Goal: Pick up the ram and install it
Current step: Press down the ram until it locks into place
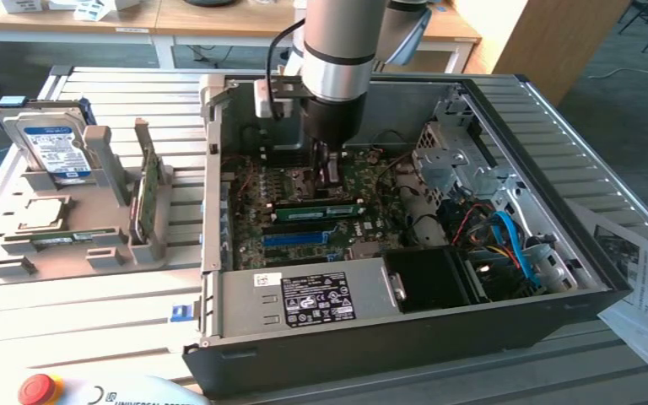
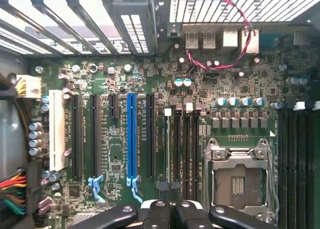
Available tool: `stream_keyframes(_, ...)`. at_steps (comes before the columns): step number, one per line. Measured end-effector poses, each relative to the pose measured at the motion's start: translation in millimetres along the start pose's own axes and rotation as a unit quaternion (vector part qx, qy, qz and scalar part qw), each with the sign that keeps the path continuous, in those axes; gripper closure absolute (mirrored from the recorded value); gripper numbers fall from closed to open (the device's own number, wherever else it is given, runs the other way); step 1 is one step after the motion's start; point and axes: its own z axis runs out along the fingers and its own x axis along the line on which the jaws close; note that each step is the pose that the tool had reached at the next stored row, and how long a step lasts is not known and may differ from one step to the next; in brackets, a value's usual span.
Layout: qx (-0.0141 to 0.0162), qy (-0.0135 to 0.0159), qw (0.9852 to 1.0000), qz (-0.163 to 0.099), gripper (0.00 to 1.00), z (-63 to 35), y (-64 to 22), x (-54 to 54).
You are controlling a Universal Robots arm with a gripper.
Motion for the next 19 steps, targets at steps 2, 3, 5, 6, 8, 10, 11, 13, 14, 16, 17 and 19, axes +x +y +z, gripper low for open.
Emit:
stream_keyframes(2,-0.0008,0.0008,1.0000,0.000,0.89,-5.0,-0.2,0.2)
stream_keyframes(3,-0.0012,0.0014,1.0000,0.000,0.89,-7.4,-0.3,0.2)
stream_keyframes(5,-0.0022,0.0025,1.0000,0.000,0.89,-12.6,-0.5,0.3)
stream_keyframes(6,-0.0025,0.0030,1.0000,0.000,0.89,-15.5,-0.5,0.3)
stream_keyframes(8,-0.0031,0.0038,1.0000,0.000,0.89,-21.0,-0.7,0.5)
stream_keyframes(10,-0.0037,0.0047,1.0000,0.000,0.89,-26.2,-0.8,0.6)
stream_keyframes(11,-0.0040,0.0051,1.0000,0.000,0.89,-28.9,-0.8,0.7)
stream_keyframes(13,-0.0047,0.0064,1.0000,0.000,0.89,-34.4,-0.9,0.8)
stream_keyframes(14,-0.0054,0.0071,1.0000,0.000,0.89,-37.7,-1.0,0.9)
stream_keyframes(16,-0.0068,0.0088,0.9999,0.000,0.89,-43.9,-1.3,1.0)
stream_keyframes(17,-0.0077,0.0096,0.9999,0.000,0.89,-46.8,-1.4,1.1)
stream_keyframes(19,-0.0096,0.0114,0.9999,0.000,0.89,-52.8,-1.6,1.2)
